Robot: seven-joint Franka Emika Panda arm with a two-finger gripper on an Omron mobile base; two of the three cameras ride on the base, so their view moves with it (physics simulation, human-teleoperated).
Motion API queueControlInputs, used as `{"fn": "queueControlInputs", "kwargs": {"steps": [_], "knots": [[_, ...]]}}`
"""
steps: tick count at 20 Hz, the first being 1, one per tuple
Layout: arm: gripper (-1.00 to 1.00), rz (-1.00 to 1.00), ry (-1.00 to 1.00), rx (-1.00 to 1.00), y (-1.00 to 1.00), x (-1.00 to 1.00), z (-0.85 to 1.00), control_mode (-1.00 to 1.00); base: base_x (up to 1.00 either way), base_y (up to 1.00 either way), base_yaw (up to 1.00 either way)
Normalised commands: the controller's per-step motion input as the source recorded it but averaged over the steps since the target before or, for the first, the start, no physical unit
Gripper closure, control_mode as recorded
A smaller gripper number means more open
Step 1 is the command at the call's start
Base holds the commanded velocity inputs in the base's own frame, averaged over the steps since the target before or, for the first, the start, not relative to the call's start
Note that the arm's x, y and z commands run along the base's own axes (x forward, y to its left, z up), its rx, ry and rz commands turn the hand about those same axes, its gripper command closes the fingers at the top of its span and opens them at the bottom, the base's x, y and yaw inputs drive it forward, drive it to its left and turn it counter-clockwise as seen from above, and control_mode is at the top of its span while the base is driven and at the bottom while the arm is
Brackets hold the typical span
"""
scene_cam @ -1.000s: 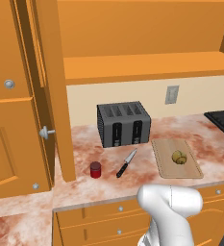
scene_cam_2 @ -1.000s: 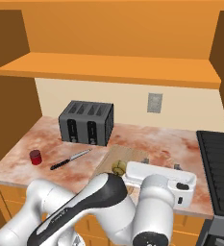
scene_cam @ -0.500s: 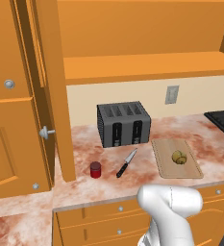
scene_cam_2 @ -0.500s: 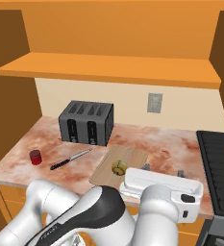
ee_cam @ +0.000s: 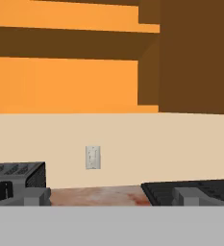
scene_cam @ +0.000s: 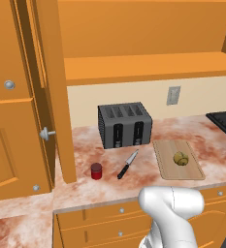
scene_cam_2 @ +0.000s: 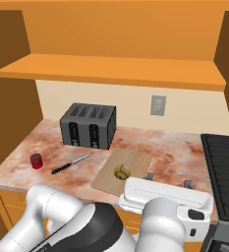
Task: Pick the bread, place it on the cutting board, pick the jam, place it on the counter, and close the cabinet.
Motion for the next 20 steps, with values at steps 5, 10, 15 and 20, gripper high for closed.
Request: {"fn": "queueControlInputs", "kwargs": {"steps": [5,10,15,20], "knots": [[-1.0,0.0,-0.01,0.0,-0.01,-0.32,0.16,-1.0,0.0,0.0,0.0],[-1.0,0.0,-0.02,0.0,0.0,-0.22,0.05,-1.0,0.0,0.0,0.0],[-1.0,0.0,-0.03,0.0,-0.03,-0.15,0.0,-1.0,0.0,0.0,0.0],[-1.0,0.0,-0.04,0.0,-0.11,-0.1,0.0,-1.0,0.0,0.0,0.0]]}}
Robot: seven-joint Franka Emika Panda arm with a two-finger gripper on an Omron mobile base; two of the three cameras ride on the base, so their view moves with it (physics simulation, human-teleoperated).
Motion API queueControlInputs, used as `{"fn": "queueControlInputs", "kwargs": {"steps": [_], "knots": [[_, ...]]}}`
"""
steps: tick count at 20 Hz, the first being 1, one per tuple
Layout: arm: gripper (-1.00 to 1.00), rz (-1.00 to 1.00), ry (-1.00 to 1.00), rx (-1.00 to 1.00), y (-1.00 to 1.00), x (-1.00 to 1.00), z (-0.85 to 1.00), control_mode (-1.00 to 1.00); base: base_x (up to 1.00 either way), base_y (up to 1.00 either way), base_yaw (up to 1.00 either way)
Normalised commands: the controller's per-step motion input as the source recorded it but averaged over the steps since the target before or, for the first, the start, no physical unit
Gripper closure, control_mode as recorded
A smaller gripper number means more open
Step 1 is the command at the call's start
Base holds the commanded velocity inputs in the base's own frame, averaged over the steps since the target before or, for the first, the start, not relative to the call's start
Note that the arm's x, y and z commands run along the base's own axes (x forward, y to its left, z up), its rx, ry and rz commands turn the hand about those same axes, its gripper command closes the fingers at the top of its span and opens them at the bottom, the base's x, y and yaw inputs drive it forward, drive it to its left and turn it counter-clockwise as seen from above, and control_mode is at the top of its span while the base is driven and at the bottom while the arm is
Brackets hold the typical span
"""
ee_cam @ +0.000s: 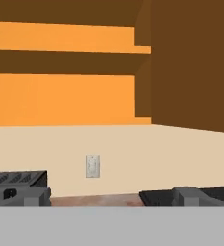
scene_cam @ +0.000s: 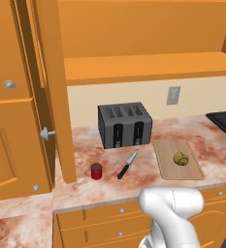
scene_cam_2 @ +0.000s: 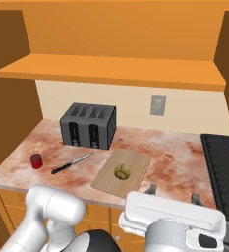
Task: Pick the bread, place it on the cutting board, pick the jam, place it on the counter, and close the cabinet.
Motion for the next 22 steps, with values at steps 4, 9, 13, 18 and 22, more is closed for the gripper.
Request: {"fn": "queueControlInputs", "kwargs": {"steps": [4,9,13,18,22], "knots": [[-1.0,0.0,-0.05,0.0,-0.14,-0.07,0.03,-1.0,0.0,0.0,0.0],[-1.0,0.0,-0.06,0.0,-0.18,-0.09,0.08,-1.0,0.0,0.0,0.0],[-1.0,0.0,-0.08,0.0,-0.18,-0.1,0.08,-1.0,0.0,0.0,0.0],[-1.0,0.0,-0.06,0.0,-0.19,-0.13,0.13,-1.0,0.0,0.0,0.0],[-1.0,0.0,-0.04,0.0,-0.16,-0.16,0.15,-1.0,0.0,0.0,0.0]]}}
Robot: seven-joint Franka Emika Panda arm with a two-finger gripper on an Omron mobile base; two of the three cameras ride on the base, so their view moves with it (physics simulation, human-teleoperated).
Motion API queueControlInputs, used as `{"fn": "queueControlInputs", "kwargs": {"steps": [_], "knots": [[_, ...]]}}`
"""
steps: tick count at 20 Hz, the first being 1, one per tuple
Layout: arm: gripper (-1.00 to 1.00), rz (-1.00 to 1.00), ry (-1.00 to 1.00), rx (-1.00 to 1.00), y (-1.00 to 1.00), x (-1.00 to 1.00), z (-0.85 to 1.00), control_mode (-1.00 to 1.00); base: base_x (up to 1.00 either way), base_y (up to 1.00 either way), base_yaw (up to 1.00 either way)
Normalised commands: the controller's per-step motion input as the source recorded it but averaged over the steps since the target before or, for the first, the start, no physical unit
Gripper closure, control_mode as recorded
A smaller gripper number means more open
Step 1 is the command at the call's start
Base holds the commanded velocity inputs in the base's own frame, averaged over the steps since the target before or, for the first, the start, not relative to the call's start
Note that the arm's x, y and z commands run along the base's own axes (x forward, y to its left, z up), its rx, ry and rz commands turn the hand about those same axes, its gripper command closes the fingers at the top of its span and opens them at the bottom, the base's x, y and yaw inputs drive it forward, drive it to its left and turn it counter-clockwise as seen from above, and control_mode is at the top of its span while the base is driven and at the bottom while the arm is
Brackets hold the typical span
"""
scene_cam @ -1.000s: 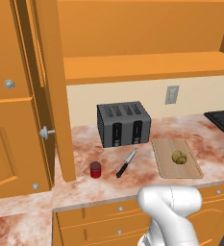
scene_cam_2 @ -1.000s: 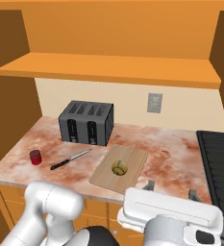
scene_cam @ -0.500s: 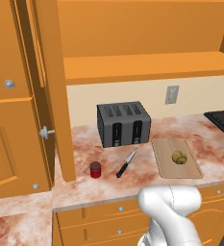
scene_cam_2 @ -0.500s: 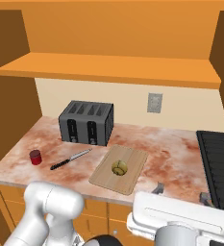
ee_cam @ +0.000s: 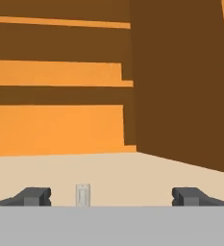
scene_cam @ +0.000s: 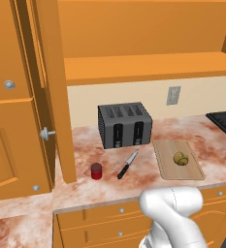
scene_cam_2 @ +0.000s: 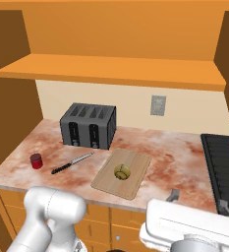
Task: Pick the bread, place it on the cutting board, pick the jam, place it on the counter, and close the cabinet.
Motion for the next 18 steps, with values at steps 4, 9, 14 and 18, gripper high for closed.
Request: {"fn": "queueControlInputs", "kwargs": {"steps": [4,9,14,18], "knots": [[-1.0,0.0,-0.04,0.0,-0.14,-0.18,0.14,-1.0,0.0,0.0,0.0],[-1.0,0.0,-0.03,0.0,-0.14,-0.17,0.1,-1.0,0.0,0.0,0.0],[-1.0,0.0,-0.02,0.0,-0.14,-0.04,0.01,-1.0,0.0,0.0,0.0],[-1.0,0.0,-0.01,0.0,-0.16,0.0,0.0,-1.0,0.0,0.0,0.0]]}}
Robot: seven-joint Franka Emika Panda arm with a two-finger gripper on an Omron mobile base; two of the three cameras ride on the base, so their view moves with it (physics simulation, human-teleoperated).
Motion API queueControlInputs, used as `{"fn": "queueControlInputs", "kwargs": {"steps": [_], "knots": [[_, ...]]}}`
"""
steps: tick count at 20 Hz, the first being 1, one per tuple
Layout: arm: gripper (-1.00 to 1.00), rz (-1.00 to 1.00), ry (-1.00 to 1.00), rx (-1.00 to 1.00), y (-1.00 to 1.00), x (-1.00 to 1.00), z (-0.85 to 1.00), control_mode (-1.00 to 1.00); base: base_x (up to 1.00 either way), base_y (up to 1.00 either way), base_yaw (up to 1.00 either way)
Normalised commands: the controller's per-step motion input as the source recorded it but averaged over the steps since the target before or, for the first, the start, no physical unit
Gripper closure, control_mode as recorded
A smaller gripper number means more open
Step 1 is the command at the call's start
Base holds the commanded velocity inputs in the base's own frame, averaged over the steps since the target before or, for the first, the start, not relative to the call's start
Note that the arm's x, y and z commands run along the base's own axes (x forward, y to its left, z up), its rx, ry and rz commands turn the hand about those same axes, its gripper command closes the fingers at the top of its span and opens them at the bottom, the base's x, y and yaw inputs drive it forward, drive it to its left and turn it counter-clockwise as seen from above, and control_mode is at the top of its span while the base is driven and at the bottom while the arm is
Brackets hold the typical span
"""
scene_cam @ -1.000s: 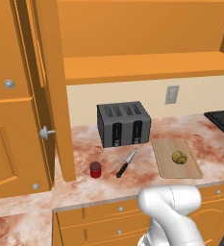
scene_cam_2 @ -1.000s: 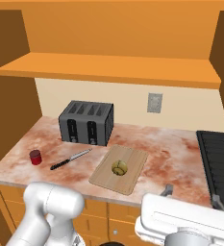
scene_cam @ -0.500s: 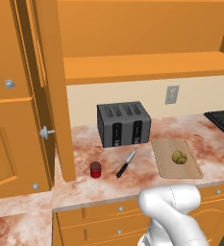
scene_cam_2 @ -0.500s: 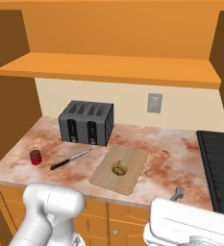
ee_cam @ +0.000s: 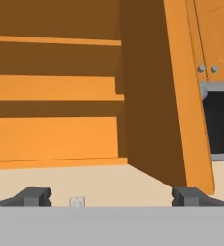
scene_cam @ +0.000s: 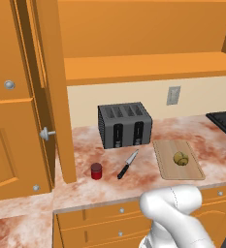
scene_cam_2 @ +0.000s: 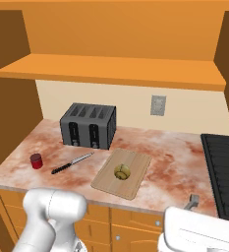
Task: Pick the bread, place it on the cutting board, pick the jam, place it on the counter, and close the cabinet.
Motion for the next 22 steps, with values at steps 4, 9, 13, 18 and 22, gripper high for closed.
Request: {"fn": "queueControlInputs", "kwargs": {"steps": [4,9,13,18,22], "knots": [[-1.0,0.0,-0.01,0.0,-0.2,0.0,0.0,-1.0,0.0,0.0,0.0],[-1.0,0.0,0.0,0.0,-0.25,0.0,0.03,-1.0,0.0,0.0,0.0],[-1.0,0.0,0.0,0.0,-0.24,0.0,0.04,-1.0,0.0,0.0,0.0],[-1.0,0.0,0.0,0.0,-0.22,0.0,0.03,-1.0,0.0,0.0,0.0],[-1.0,0.0,0.0,0.0,-0.21,0.0,0.0,-1.0,0.0,0.0,0.0]]}}
